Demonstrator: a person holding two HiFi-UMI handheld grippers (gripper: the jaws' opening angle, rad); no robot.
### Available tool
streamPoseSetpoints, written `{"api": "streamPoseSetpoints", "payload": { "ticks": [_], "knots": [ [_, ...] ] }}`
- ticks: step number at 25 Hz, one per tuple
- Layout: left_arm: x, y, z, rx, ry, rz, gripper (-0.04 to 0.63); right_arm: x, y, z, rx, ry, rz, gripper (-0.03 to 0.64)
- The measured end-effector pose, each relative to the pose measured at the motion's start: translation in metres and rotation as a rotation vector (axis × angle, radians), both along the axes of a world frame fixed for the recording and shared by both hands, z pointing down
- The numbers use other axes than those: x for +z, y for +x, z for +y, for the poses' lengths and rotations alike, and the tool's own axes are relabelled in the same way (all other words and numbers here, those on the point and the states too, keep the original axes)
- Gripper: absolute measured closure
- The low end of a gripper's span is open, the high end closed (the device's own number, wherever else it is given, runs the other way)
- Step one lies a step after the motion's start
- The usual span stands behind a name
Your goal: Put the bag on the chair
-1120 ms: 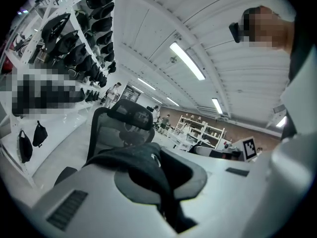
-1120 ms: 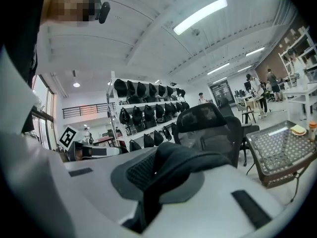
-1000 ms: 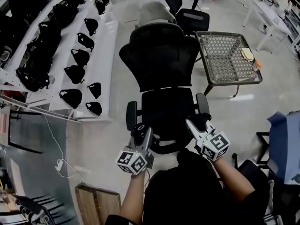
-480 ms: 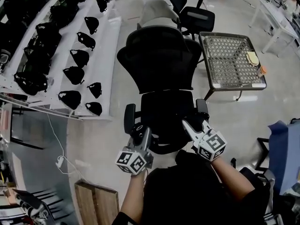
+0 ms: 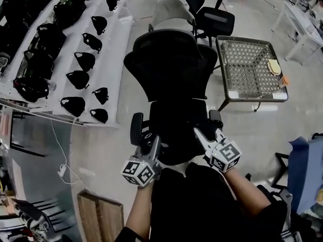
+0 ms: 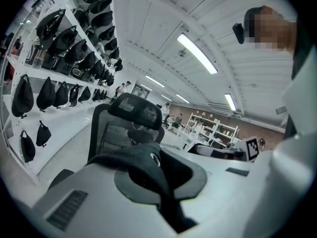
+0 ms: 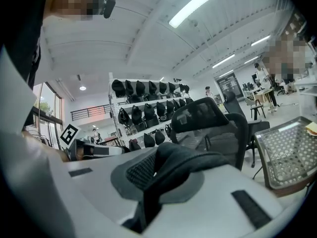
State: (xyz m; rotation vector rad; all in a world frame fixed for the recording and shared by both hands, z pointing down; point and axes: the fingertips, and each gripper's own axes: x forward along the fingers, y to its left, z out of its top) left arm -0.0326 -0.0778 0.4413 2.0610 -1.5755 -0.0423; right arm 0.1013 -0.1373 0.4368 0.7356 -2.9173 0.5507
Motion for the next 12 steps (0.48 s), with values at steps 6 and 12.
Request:
{"api": "streamPoseSetpoints", "payload": {
  "ticks": [6,12],
  "knots": [
    [0.003,0.004,-0.015,0.010,-0.004,-0.001,0.575,0.002,0.002,-0.018,0.006,0.001,0.007,0.597],
    [0.007,0.001,-0.033,0.014,-0.003,0.003,0.575,0.007,0.001,-0.036,0.020,-0.007,0.018,0.597]
  ]
}}
